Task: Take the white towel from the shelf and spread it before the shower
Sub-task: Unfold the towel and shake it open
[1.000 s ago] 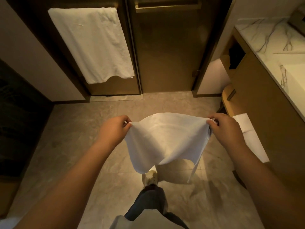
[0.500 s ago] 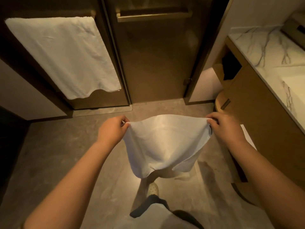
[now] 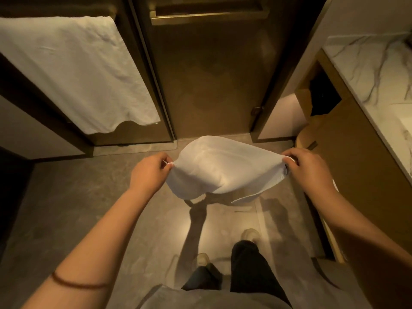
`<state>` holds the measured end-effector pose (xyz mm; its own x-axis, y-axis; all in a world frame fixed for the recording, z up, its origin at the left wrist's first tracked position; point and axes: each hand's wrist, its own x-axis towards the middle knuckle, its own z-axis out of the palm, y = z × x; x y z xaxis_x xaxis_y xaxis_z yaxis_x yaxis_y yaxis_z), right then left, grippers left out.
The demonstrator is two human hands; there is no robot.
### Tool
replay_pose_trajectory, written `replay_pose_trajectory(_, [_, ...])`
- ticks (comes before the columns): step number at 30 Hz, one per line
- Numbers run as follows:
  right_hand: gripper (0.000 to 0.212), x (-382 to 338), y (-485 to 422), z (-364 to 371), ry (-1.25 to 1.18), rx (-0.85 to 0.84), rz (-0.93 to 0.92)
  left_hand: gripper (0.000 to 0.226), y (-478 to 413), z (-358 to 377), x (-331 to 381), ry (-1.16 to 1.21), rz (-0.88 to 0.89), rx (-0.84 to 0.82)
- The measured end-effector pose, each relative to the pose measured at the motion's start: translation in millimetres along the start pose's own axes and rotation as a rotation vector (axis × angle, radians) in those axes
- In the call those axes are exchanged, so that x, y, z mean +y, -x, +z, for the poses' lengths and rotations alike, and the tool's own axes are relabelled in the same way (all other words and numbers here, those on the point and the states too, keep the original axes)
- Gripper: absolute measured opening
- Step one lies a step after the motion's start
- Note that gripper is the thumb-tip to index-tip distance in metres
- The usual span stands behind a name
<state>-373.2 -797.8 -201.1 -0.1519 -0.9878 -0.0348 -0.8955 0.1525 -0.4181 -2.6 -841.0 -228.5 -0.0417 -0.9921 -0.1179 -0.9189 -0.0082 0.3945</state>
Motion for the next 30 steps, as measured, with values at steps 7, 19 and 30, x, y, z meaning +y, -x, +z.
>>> replay_pose_trajectory(7, [0.023,30.9,-71.6,-6.8,-0.01,-0.098,-0.023,0.008,-37.9,17.2,35.8,-0.012,-0.085,0.009])
replay_pose_trajectory(19, [0.019,109.9,-188.9,10.0,-0.089,-0.266,-0.084,0.018,-89.9,50.3,87.0,-0.107,-0.217,0.005])
replay_pose_trajectory(30, [0.047,123.6,-235.7,13.1,-0.027,-0.163,-0.367,0.016,-157.1,61.9,75.2,-0.063,-0.229,-0.032])
